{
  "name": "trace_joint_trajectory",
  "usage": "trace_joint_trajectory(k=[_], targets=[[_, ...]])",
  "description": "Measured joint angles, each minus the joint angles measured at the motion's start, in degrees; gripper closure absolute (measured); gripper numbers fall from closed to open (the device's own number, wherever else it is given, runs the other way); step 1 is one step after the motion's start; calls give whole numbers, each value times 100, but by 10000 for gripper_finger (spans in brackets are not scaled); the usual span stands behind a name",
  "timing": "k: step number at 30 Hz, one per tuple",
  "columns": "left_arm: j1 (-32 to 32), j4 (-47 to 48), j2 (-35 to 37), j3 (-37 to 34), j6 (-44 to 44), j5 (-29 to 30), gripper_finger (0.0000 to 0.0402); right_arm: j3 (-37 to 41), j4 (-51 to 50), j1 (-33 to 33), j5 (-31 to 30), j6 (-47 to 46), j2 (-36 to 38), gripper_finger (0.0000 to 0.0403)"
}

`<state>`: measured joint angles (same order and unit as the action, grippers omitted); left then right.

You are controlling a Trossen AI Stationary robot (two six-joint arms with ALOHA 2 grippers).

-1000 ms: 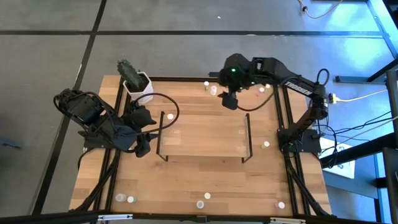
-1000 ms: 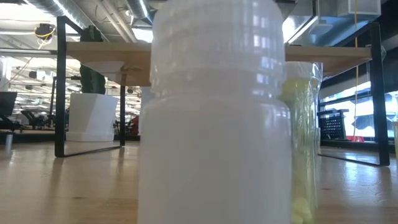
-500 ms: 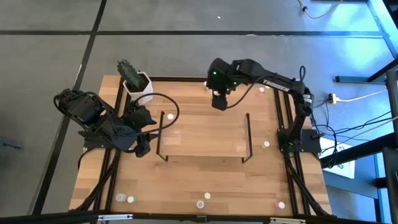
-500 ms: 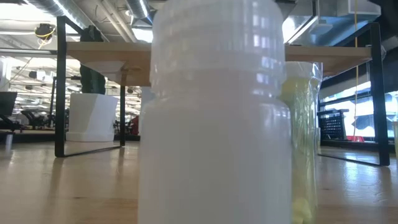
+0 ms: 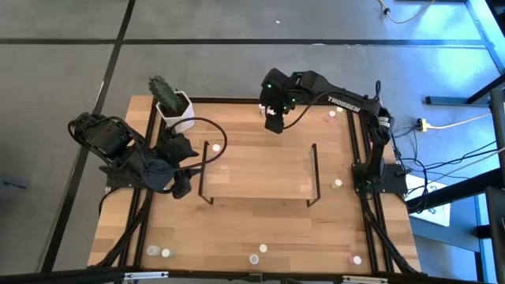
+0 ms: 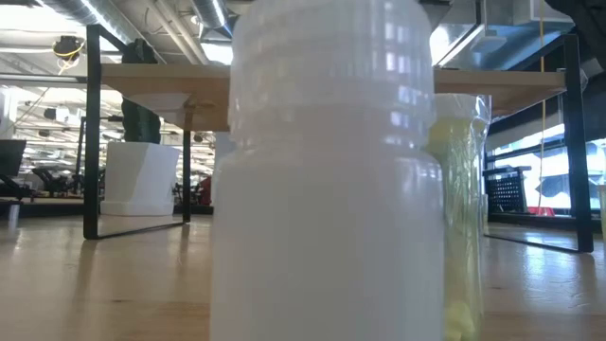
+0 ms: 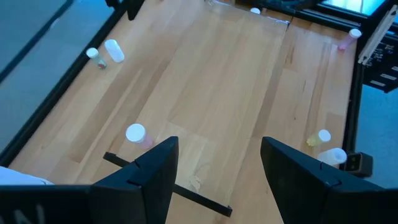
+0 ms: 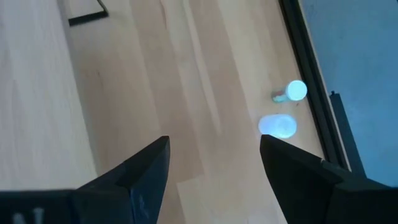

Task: Pick and place medicine bottles onto shelf by color
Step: Put the top white pill bottle on the shelf

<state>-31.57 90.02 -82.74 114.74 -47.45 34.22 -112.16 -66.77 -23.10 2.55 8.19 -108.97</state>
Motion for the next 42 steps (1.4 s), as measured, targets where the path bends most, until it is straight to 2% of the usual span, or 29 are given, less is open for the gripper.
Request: trace_joint_trajectory(k=[9, 21, 24, 28, 31, 38, 42], targets=[[15, -2, 0, 0, -64, 447, 179, 2, -176, -5, 6, 115, 0, 150], [536, 0, 0, 0, -196, 540, 179, 7, -1558, -30, 47, 260, 4, 150], [648, 0, 0, 0, -196, 537, 179, 7, -1703, -30, 396, 319, 11, 150], [753, 0, 0, 0, -195, 537, 179, 9, -1981, -31, 1212, 476, 123, 150], [789, 0, 0, 0, -193, 535, 179, 9, -2124, -26, 1404, 472, 287, 150], [811, 0, 0, 0, -193, 535, 179, 65, -1991, -30, 1290, 318, 728, 150], [811, 0, 0, 0, -193, 535, 179, 995, -1244, -30, 1331, 229, 1249, 150]])
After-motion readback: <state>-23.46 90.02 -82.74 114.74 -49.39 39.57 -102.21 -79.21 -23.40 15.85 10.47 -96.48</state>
